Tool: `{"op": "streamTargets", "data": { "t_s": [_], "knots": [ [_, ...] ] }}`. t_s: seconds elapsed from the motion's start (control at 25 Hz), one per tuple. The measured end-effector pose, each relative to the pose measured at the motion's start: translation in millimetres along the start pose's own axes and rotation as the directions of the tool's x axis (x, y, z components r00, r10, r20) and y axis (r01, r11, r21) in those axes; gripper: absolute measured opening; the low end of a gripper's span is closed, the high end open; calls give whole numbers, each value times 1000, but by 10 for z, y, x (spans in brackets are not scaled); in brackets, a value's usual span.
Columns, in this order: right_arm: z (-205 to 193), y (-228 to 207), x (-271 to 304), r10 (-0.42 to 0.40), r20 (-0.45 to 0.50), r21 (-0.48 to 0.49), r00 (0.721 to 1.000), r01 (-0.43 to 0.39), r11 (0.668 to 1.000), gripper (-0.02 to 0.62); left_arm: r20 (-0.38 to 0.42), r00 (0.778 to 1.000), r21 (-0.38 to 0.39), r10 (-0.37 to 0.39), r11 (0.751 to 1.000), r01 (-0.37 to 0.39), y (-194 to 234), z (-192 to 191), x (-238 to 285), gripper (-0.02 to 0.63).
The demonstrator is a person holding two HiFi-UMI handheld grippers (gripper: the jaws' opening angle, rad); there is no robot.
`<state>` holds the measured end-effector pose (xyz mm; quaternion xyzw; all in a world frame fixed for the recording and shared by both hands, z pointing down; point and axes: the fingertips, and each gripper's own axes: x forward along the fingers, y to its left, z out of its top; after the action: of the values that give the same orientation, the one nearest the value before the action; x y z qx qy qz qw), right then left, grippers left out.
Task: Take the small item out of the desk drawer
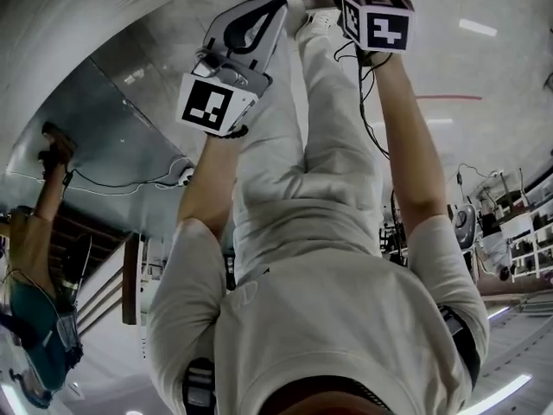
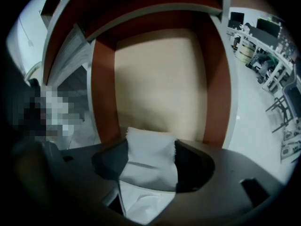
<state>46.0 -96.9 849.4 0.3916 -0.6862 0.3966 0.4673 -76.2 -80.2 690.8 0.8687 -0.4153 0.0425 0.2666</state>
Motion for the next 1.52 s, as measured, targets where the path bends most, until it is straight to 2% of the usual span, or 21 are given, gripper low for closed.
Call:
{"op": "streamTargets", "data": {
  "t_s": [0.24,0.56,1.0,1.36,1.52],
  "knots": [
    [13,66,-267,22,100,61,995,-28,998,287,-60,997,-8,53,999,-54,1,-50,48,-2],
    [122,-256,-636,34,170,138,985,-58,989,287,-79,996,23,37,999,-36,-288,159,391,-2],
    [254,-304,-1212,41,243,167,969,-83,982,285,-78,996,42,42,998,-39,-617,488,491,-2],
    [344,-239,-1630,60,288,155,956,-108,982,285,-49,998,65,36,997,-33,-812,816,492,-1],
    [409,-192,-1997,69,318,135,946,-117,984,285,-39,999,59,35,998,-33,-992,1061,360,-2]
  ]
}}
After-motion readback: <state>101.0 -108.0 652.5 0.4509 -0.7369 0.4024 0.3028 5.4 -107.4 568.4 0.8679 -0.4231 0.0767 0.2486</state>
